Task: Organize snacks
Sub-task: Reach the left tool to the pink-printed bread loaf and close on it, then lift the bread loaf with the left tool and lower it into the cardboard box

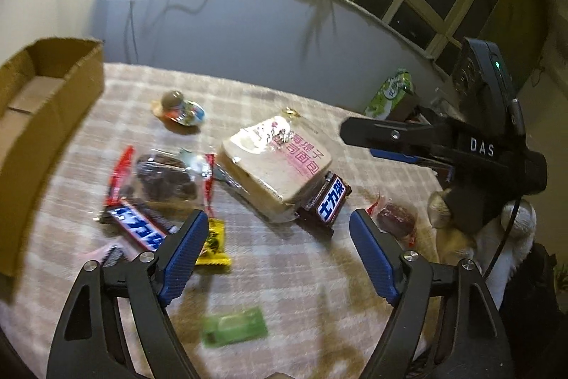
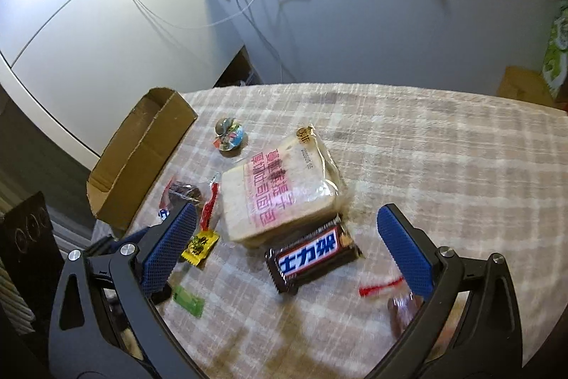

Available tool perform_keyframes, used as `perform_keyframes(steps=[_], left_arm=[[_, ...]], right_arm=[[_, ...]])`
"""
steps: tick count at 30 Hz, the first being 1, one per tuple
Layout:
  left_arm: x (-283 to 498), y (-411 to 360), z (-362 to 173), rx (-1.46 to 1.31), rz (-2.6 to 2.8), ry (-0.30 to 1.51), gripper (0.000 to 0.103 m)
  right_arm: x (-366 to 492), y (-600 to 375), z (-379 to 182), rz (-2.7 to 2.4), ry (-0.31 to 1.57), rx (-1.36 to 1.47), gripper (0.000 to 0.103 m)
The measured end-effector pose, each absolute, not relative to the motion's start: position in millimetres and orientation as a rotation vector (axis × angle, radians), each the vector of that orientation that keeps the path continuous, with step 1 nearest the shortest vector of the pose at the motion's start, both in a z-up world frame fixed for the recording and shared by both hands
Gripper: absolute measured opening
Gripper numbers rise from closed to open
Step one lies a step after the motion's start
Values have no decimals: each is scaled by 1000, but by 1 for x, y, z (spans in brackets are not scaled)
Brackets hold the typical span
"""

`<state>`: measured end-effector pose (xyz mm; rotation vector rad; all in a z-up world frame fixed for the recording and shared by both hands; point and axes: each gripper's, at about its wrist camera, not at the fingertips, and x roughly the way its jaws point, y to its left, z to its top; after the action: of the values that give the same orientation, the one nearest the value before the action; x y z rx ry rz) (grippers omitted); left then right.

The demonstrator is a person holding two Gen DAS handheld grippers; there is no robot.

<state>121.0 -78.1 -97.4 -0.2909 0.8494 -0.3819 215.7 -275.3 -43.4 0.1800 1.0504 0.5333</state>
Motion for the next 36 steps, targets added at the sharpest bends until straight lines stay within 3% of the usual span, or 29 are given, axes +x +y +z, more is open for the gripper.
perform_keyframes(steps=[6,12,19,29,36], left_arm=[[143,-81,-112,-375,-431,921,60],[157,-82,-120,-399,-428,950,59],[167,-84,-126,-382,-417,964,54],[166,-86,-116,-325,-389,923,54],[164,-89,-111,-302,-391,914,54]], right_arm=[[245,-270,-65,583,1147,244,100],[255,-269,-75,590,1173,235,97],[269,-266,-96,595,1239,229,73],[259,-265,-86,610,1203,218,59],[250,-267,-77,602,1187,216,57]])
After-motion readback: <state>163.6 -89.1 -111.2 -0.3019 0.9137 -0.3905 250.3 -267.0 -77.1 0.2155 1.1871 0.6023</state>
